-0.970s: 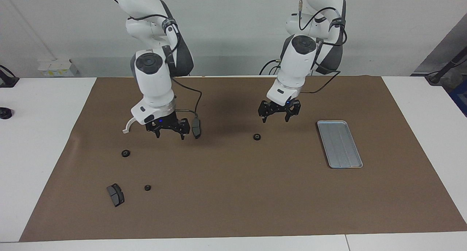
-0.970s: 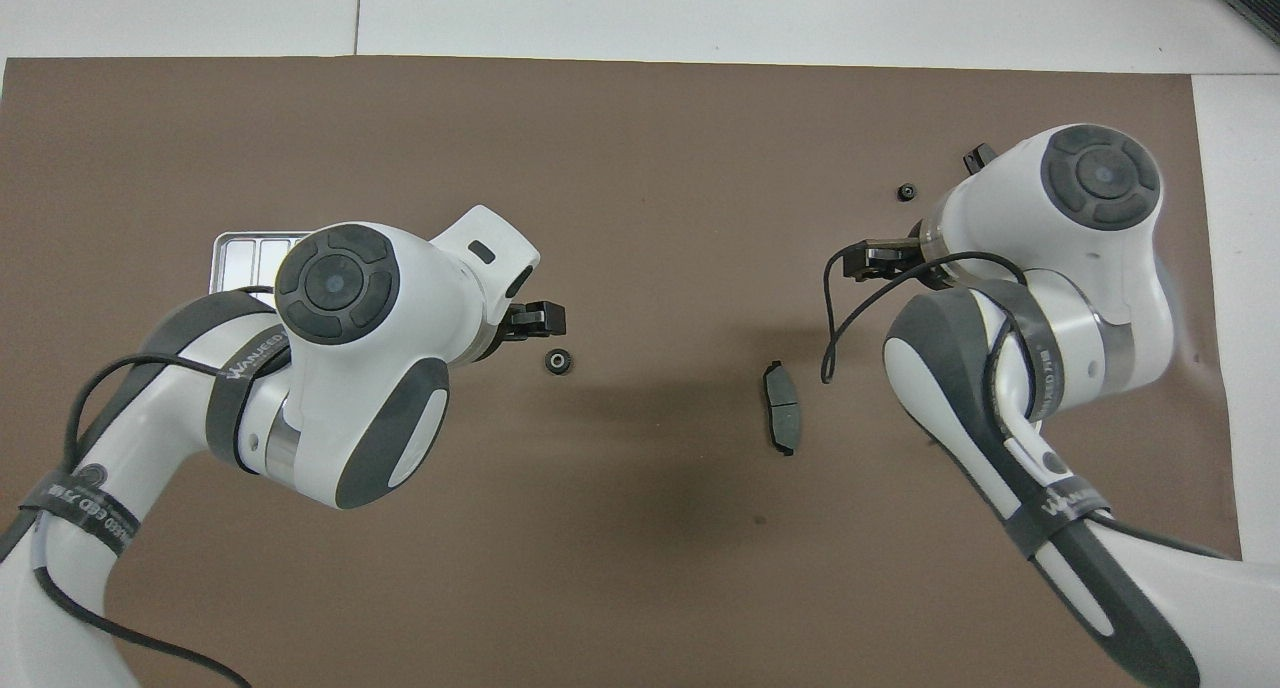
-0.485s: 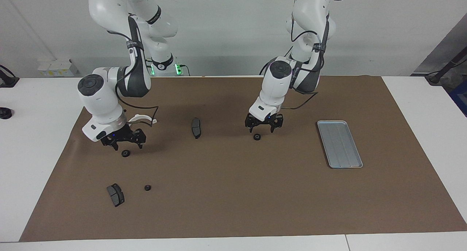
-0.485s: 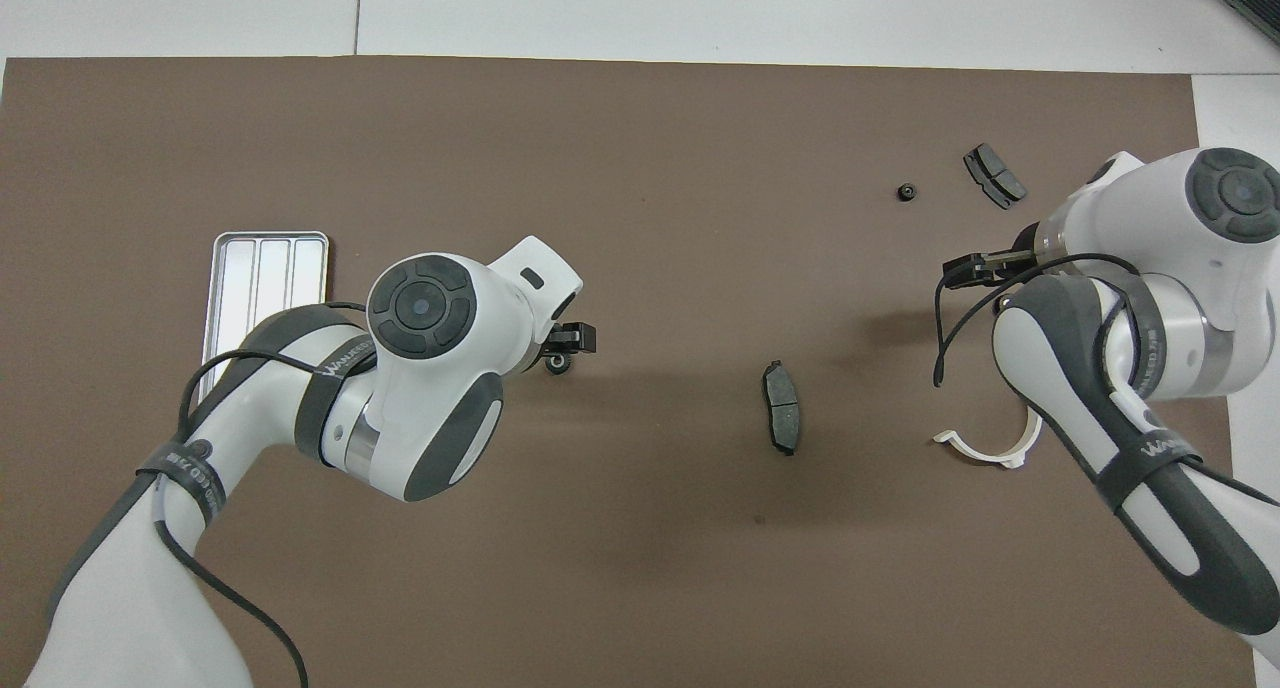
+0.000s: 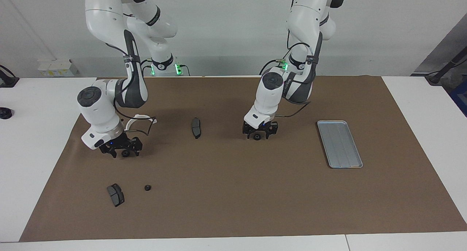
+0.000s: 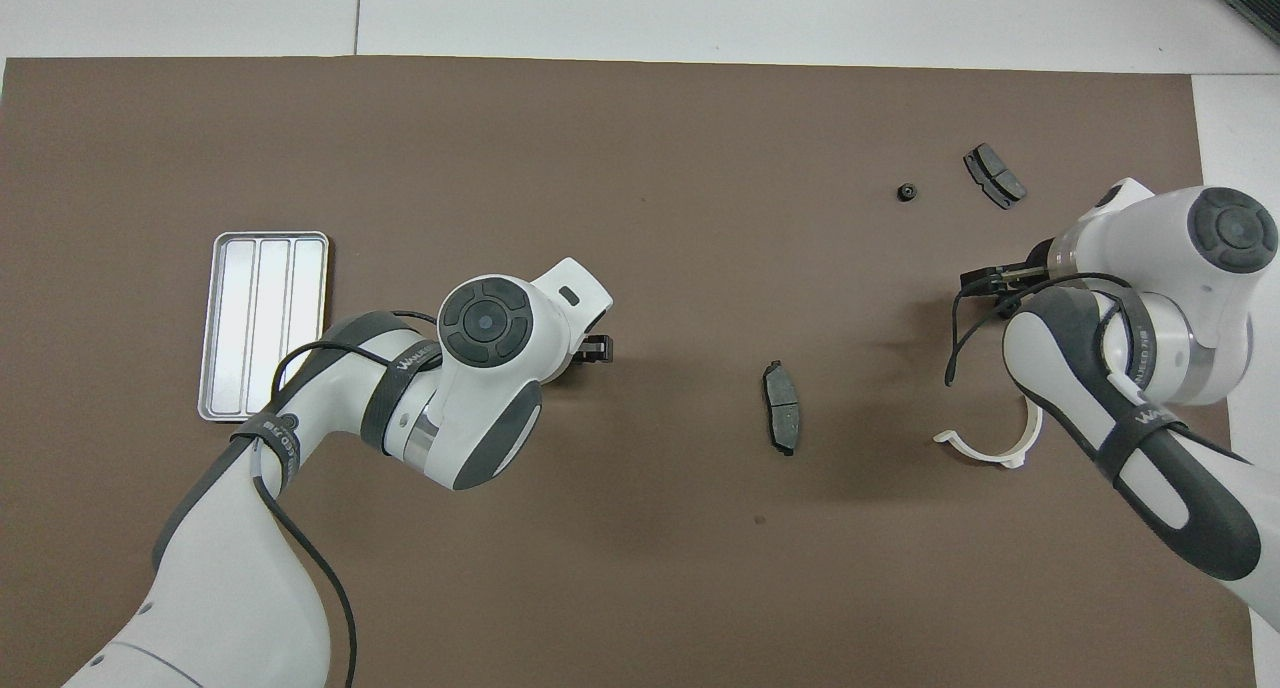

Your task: Pick bearing gear from pile to tray

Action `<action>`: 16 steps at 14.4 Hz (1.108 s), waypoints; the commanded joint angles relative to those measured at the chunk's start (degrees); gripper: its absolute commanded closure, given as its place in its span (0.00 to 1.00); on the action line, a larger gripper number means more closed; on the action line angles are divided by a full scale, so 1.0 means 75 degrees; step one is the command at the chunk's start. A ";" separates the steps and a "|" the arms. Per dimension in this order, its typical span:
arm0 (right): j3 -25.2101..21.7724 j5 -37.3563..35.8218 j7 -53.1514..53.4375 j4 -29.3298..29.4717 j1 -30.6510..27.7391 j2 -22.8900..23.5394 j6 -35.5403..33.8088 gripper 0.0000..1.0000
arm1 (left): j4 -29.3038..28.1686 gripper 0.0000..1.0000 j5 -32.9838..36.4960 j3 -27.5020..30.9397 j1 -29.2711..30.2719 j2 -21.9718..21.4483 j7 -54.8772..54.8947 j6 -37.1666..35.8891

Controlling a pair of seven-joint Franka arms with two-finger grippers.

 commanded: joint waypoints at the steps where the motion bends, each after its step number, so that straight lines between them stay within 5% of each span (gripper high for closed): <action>1: 0.0112 0.0168 -0.0254 -0.0140 -0.0171 -0.0046 0.0099 0.07 | -0.0036 0.21 0.0335 0.0127 -0.0146 0.0076 -0.0161 0.0161; 7: 0.0112 0.0168 -0.0277 -0.0374 -0.0288 -0.0128 -0.0204 0.21 | -0.0082 0.40 0.0335 0.0127 -0.0240 0.0065 -0.0184 0.0067; 8: 0.0112 0.0168 -0.0277 -0.0363 -0.0288 -0.0128 -0.0252 0.29 | -0.0106 0.44 0.0335 0.0127 -0.0240 0.0042 -0.0208 0.0067; 10: 0.0112 0.0168 -0.0266 -0.0305 -0.0288 -0.0128 -0.0265 0.81 | -0.0188 0.57 0.0335 0.0127 -0.0240 0.0030 -0.0278 0.0067; 11: 0.0124 0.0157 -0.0265 -0.0246 -0.0265 -0.0140 -0.0265 1.00 | -0.0200 0.62 0.0335 0.0127 -0.0240 0.0030 -0.0278 0.0067; 16: 0.0299 0.0168 0.0038 0.0117 0.0004 -0.0385 -0.0487 1.00 | -0.0177 0.88 0.0335 0.0127 -0.0217 0.0030 -0.0278 0.0032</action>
